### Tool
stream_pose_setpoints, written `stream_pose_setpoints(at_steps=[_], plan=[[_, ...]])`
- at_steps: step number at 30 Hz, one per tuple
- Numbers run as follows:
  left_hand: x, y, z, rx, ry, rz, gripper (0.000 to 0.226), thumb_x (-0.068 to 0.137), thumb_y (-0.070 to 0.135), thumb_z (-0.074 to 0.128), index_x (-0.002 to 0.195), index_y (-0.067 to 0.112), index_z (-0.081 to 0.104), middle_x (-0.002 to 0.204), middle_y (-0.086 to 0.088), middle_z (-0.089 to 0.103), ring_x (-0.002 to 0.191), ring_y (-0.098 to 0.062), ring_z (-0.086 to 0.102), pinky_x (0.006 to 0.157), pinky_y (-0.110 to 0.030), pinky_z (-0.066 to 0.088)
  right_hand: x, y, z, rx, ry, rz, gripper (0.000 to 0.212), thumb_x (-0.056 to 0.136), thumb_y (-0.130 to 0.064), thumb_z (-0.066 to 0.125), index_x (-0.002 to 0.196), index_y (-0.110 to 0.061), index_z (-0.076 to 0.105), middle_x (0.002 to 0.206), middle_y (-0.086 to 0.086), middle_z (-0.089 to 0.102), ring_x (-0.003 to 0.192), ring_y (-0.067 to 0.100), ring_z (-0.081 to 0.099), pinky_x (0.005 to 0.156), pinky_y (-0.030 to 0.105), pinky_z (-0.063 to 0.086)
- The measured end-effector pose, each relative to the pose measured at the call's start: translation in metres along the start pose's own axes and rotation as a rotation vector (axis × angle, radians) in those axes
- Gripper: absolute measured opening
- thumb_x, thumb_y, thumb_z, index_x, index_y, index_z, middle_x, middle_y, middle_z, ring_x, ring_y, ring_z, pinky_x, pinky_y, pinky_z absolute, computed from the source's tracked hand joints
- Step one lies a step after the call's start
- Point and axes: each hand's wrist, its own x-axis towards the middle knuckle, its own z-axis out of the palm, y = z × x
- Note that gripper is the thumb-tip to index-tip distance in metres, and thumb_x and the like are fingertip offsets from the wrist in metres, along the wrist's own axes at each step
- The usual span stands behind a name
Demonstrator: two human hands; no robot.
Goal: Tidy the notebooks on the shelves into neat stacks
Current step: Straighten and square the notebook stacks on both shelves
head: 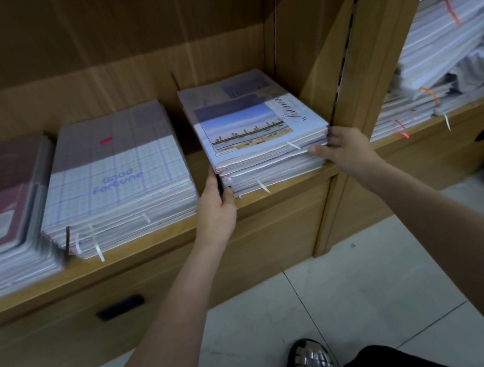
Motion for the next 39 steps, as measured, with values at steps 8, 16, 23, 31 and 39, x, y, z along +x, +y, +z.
stream_pose_setpoints(at_steps=[8,16,23,31,39], plan=[[-0.005,0.007,0.005,0.005,0.072,-0.031,0.048,0.098,0.009,0.039,0.145,0.014,0.03,0.136,-0.003,0.049,0.126,-0.017,0.045,0.107,-0.033,0.037,-0.009,0.0,0.008,0.242,0.098,0.07,0.064,0.085,-0.015,0.068,0.14,-0.006,0.039,0.119,-0.001,0.062,0.111,0.012,0.055,0.093,0.026,0.041],[-0.008,0.004,0.0,0.151,0.106,-0.015,0.039,0.099,0.012,0.038,0.138,0.007,0.041,0.113,-0.008,0.06,0.101,-0.017,0.056,0.09,-0.03,0.046,-0.016,0.003,0.003,0.368,0.084,0.078,0.06,0.083,-0.01,0.069,0.137,-0.006,0.043,0.107,-0.006,0.064,0.092,0.002,0.059,0.082,0.016,0.045],[-0.01,0.008,-0.003,0.117,0.089,-0.034,0.039,0.099,0.014,0.038,0.137,0.008,0.043,0.116,-0.008,0.058,0.107,-0.02,0.056,0.094,-0.034,0.047,-0.02,0.008,0.002,0.388,0.115,0.079,0.06,0.079,-0.013,0.073,0.133,-0.007,0.048,0.112,-0.001,0.067,0.104,0.01,0.061,0.099,0.029,0.044],[-0.012,0.025,-0.003,0.236,-0.022,-0.109,0.033,0.096,0.004,0.042,0.129,0.004,0.042,0.093,-0.003,0.05,0.09,-0.016,0.054,0.081,-0.027,0.046,-0.013,0.015,0.013,0.031,-0.013,0.036,0.059,0.077,-0.012,0.075,0.128,-0.01,0.044,0.122,0.004,0.059,0.113,0.022,0.056,0.101,0.043,0.044],[-0.024,0.028,-0.005,0.159,-0.028,-0.149,0.045,0.089,-0.006,0.045,0.133,0.005,0.041,0.118,-0.013,0.055,0.113,-0.027,0.052,0.098,-0.037,0.045,-0.014,0.013,0.014,0.011,-0.002,0.066,0.052,0.076,-0.007,0.075,0.12,-0.012,0.046,0.117,0.007,0.061,0.111,0.024,0.057,0.099,0.046,0.046]])
